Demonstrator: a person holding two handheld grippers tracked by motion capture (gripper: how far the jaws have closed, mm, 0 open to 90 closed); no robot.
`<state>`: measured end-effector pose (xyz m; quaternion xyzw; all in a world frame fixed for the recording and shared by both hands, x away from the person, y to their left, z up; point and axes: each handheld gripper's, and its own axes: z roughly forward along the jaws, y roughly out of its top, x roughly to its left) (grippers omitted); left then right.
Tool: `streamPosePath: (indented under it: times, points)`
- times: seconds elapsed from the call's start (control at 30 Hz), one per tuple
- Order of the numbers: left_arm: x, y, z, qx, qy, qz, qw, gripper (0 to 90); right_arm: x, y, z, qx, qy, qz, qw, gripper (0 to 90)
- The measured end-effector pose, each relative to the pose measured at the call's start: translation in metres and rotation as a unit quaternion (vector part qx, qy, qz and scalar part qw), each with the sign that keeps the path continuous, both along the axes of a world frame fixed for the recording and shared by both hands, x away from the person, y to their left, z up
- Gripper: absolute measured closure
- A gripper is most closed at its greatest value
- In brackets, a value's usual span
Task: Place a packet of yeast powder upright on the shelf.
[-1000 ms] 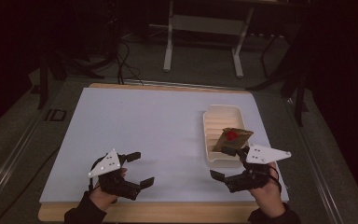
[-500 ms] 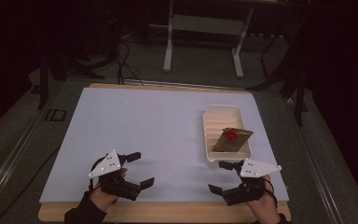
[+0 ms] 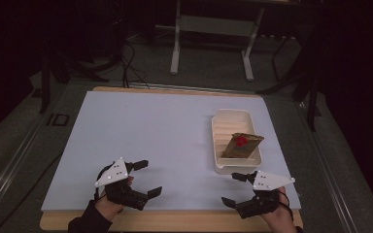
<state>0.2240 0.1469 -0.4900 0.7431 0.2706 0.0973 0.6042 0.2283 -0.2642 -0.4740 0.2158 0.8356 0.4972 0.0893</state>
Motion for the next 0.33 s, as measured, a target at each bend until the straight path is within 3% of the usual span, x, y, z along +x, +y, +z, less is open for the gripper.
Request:
streamPosePath:
  times: [0.13,0.33]
  points:
    - [-0.0005,-0.0007,0.0003,-0.001,-0.002,-0.002,1.0,1.6,0.0015,-0.0003,0.0006,0.005,-0.017,-0.006,0.9998,13.4]
    - [-0.0001,-0.0006,-0.0005,-0.002,0.0,-0.001,1.0,1.7,0.0029,-0.0035,0.0,0.02,-0.018,-0.01,0.9996,13.5]
